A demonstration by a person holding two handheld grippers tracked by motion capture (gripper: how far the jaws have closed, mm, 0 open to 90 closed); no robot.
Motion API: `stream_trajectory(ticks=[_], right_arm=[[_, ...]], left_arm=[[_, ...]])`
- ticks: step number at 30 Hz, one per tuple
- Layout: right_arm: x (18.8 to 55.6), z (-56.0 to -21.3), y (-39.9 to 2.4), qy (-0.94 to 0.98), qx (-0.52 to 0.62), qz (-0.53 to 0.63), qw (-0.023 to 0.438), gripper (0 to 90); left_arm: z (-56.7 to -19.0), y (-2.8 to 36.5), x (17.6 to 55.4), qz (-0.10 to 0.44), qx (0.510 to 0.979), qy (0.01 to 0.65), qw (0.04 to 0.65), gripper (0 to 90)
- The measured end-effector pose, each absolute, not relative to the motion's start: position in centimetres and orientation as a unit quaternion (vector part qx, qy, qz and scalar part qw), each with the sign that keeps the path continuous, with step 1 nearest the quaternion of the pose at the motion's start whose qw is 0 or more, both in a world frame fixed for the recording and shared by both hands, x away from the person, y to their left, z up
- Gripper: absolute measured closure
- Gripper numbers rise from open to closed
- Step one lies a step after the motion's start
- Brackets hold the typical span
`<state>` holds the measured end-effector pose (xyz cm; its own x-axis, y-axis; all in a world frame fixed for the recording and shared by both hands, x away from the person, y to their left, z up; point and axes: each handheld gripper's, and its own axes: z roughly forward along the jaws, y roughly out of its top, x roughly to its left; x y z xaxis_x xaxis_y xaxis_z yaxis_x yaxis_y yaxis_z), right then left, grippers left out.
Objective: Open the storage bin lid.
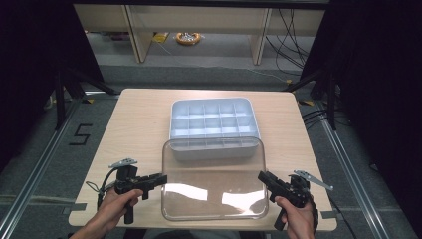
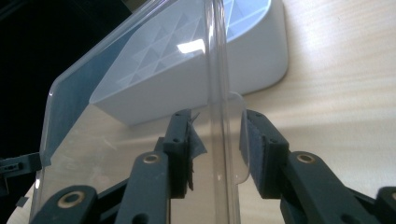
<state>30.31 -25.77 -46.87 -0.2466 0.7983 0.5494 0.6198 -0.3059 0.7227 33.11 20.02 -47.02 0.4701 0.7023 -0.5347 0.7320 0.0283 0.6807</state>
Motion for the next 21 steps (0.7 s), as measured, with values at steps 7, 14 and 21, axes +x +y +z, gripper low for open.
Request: stream_trajectory(ticks=[7, 14, 21], right_arm=[[29.6, -47.9, -26.0, 0.579, 0.610, 0.536, 0.079, 64.8], [29.0, -48.5, -26.0, 0.579, 0.614, 0.532, 0.066, 64.7], [28.4, -49.0, -26.1, 0.577, 0.628, 0.520, 0.054, 64.2]], left_arm=[[-48.0, 19.8, 32.3, -0.028, 0.699, 0.514, 0.496, 65.1], [-49.2, 19.7, 31.6, -0.037, 0.695, 0.523, 0.492, 65.2], [-50.4, 19.4, 31.3, -0.045, 0.708, 0.524, 0.471, 65.0]])
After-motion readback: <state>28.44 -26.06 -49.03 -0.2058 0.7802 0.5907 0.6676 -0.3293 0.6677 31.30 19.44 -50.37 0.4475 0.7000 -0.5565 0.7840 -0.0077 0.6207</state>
